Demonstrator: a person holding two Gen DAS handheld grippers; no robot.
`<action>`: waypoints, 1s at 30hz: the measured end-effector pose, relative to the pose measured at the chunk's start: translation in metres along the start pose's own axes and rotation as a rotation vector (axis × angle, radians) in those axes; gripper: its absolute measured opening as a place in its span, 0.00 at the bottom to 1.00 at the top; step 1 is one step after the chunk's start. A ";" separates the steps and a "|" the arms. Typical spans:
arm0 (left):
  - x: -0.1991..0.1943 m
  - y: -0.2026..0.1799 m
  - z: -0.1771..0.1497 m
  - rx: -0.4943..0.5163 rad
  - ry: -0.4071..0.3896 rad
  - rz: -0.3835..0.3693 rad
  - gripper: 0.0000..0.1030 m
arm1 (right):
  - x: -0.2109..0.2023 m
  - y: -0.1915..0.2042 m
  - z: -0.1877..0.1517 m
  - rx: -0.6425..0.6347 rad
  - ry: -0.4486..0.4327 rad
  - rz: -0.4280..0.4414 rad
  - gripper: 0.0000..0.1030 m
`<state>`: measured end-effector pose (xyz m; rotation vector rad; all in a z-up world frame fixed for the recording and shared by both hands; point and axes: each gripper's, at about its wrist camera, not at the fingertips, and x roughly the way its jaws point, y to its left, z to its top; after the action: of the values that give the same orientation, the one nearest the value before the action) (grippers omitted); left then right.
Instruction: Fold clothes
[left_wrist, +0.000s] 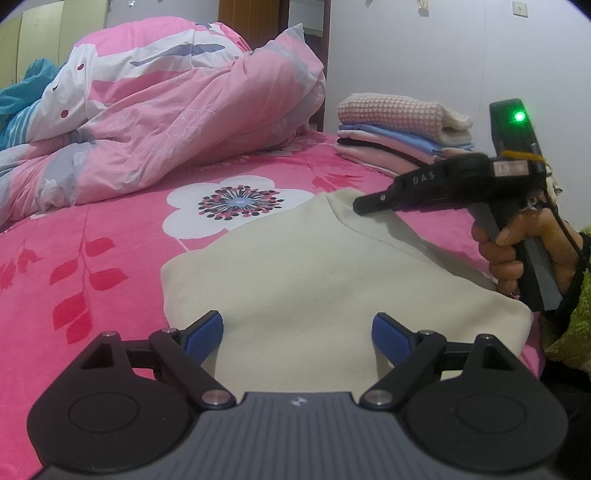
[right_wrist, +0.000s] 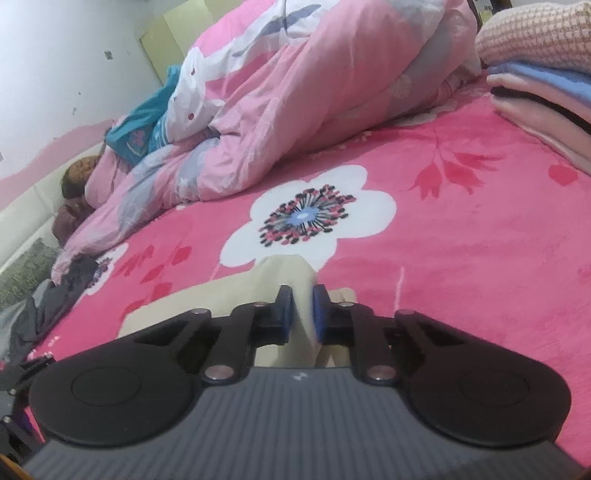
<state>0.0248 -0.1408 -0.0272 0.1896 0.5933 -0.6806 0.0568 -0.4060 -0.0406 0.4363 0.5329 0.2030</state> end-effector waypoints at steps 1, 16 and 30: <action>0.000 0.000 0.000 -0.001 0.000 -0.001 0.86 | -0.002 -0.005 0.002 0.056 -0.004 0.048 0.07; 0.001 0.002 0.001 -0.018 0.002 -0.010 0.86 | -0.005 -0.079 0.005 0.500 0.069 0.116 0.25; 0.000 0.008 0.000 -0.059 -0.016 -0.036 0.86 | 0.046 -0.094 -0.007 0.638 0.132 0.208 0.00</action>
<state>0.0302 -0.1349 -0.0275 0.1185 0.6014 -0.6981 0.0988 -0.4732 -0.1093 1.1074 0.6796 0.2612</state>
